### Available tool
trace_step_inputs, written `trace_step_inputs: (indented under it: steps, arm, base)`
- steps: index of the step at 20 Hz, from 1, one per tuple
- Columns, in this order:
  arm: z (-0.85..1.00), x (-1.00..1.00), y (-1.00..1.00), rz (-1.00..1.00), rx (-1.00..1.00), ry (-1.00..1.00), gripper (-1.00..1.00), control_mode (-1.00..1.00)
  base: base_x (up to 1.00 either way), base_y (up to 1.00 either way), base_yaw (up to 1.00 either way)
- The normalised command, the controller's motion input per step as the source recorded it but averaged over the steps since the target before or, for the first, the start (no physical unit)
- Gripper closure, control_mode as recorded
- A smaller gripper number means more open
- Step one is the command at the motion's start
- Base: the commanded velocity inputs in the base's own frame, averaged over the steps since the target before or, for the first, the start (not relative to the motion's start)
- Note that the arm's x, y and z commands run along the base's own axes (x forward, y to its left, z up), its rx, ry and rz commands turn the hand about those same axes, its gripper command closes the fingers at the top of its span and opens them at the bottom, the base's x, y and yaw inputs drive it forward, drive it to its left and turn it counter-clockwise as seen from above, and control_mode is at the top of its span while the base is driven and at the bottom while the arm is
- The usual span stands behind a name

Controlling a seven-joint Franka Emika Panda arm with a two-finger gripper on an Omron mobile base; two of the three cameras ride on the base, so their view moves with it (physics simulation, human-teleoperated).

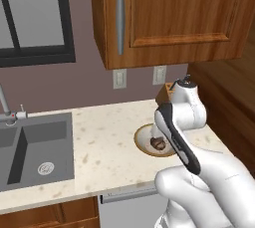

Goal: Take the tangerine, steak, and potato from the freezer and place them in the bowl on the counter.

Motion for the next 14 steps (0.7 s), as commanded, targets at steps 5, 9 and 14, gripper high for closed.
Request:
trace_step_inputs:
  steps: [5,9,14]
  arm:
    - [0.43,-1.0,-0.2,-0.03,0.0,-0.07,-1.0,-1.0]
    - [0.54,-0.91,-0.05,-0.1,0.0,-0.08,-1.0,-1.0]
    - [0.72,-0.44,0.0,-0.13,0.0,-0.07,-1.0,-1.0]
  base:
    - [0.0,0.0,0.0]
    - [0.0,0.0,0.0]
    - [0.0,0.0,0.0]
